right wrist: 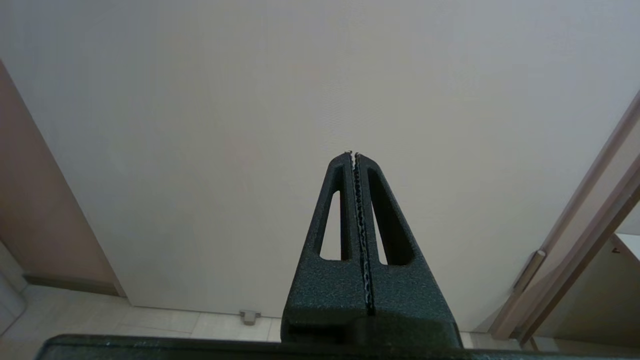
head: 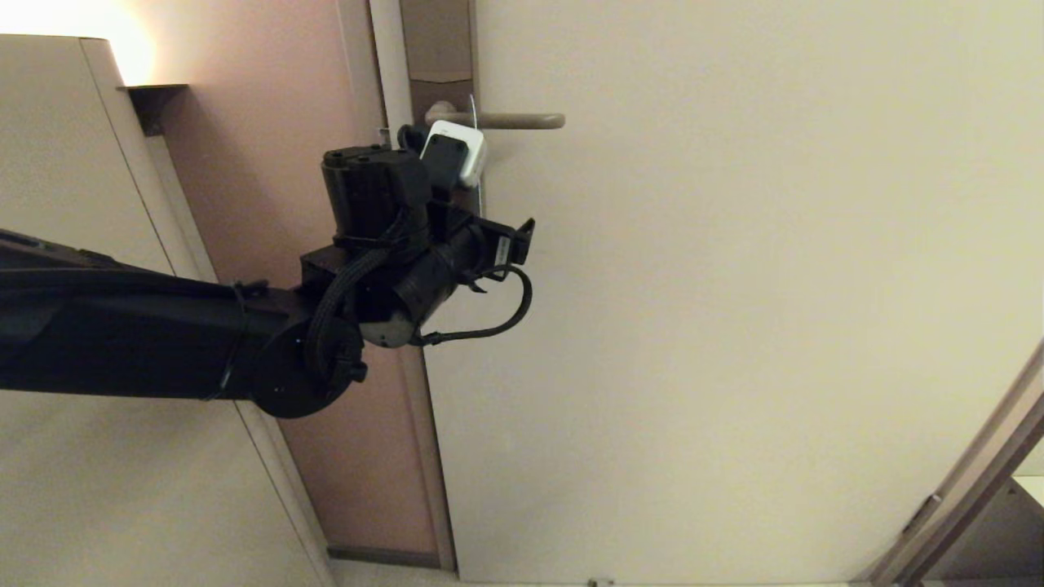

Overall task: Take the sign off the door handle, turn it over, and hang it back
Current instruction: Take down the sign

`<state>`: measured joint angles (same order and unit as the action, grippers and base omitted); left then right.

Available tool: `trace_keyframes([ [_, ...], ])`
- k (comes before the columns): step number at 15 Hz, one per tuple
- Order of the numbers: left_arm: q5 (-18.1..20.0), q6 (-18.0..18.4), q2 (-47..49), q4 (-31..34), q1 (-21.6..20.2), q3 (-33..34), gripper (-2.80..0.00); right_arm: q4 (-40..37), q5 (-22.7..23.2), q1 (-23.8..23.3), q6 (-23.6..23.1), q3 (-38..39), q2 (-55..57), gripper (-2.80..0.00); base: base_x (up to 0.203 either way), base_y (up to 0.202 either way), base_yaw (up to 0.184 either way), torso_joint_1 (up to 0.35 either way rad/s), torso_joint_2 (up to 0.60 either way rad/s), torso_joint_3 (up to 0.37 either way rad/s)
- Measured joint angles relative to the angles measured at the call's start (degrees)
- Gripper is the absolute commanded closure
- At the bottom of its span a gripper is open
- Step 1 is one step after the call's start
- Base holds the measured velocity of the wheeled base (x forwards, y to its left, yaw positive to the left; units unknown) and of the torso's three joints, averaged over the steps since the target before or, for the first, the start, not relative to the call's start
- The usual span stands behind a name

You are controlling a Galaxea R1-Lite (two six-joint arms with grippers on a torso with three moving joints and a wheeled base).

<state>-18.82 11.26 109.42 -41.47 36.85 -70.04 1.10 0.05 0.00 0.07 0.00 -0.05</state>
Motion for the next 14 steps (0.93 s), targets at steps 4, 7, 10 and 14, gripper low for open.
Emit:
trace_keyframes([
  [4,0.0,0.0,1.2,-0.4,0.0,-1.8,0.0,0.0,0.0,0.0,-0.1,0.0,0.0,0.0,0.0,0.0,0.0,0.0,0.0,0.0],
  [7,0.0,0.1,1.9,-0.2,0.0,-2.8,0.0,0.0,0.0,0.0,-0.1,0.0,0.0,0.0,0.0,0.0,0.0,0.0,0.0,0.0],
  [10,0.0,0.1,2.1,-0.1,0.1,-3.1,0.0,0.0,0.0,0.0,-0.1,0.0,0.0,0.0,0.0,0.0,0.0,0.0,0.0,0.0],
  [14,0.0,0.2,2.1,0.0,0.1,-3.1,0.0,0.0,0.0,0.0,0.0,0.0,0.0,0.0,0.0,0.0,0.0,0.0,0.0,0.0],
])
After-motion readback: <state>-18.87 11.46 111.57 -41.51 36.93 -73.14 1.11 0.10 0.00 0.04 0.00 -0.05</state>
